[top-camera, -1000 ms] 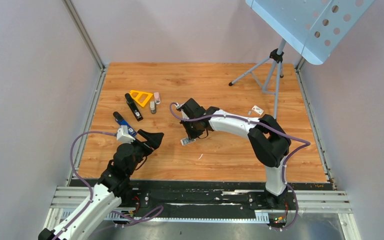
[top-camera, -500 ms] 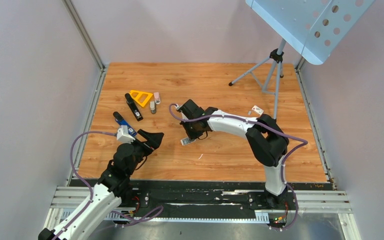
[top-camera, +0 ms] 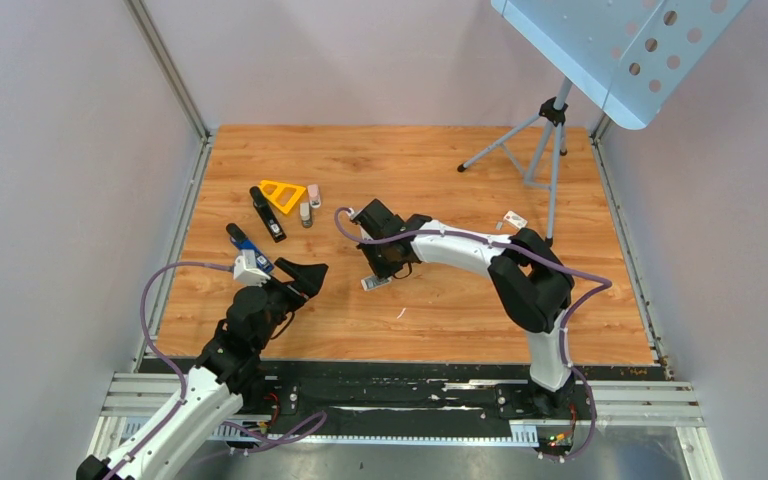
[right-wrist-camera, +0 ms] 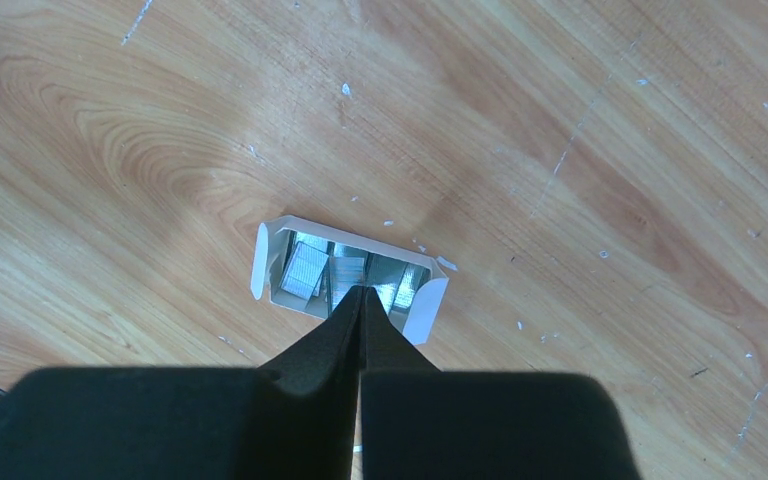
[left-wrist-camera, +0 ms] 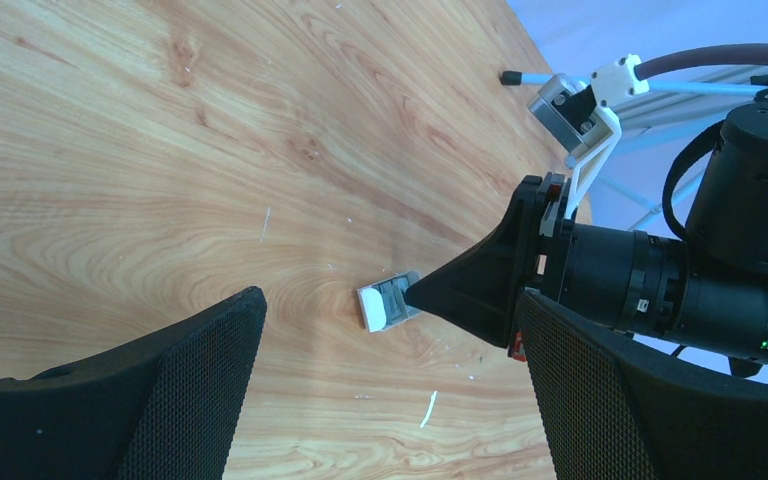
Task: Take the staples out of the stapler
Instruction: Place the staple in the staple box.
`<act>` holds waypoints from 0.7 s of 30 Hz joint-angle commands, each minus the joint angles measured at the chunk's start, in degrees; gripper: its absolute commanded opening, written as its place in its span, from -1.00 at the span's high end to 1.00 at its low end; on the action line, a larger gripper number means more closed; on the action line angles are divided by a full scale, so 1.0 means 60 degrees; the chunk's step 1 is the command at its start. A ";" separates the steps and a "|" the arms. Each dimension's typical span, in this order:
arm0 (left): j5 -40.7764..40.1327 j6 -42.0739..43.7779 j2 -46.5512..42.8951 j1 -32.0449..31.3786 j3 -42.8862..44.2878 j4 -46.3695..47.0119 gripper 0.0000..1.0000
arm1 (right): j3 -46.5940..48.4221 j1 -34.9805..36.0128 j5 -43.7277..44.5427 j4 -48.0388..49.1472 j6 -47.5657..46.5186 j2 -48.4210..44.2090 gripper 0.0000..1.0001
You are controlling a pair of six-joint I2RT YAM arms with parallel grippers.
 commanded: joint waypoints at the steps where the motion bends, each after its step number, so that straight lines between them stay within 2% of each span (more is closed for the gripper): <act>1: -0.0157 -0.0056 0.0034 0.0071 -0.0140 0.0249 -0.96 | 0.0233 0.0182 0.0371 -0.0327 0.0140 0.0243 0.99; 21: -0.0142 -0.0049 0.0132 0.0071 -0.0130 0.0349 -0.96 | 0.0391 0.0266 0.0352 -0.0400 0.0084 0.0392 0.92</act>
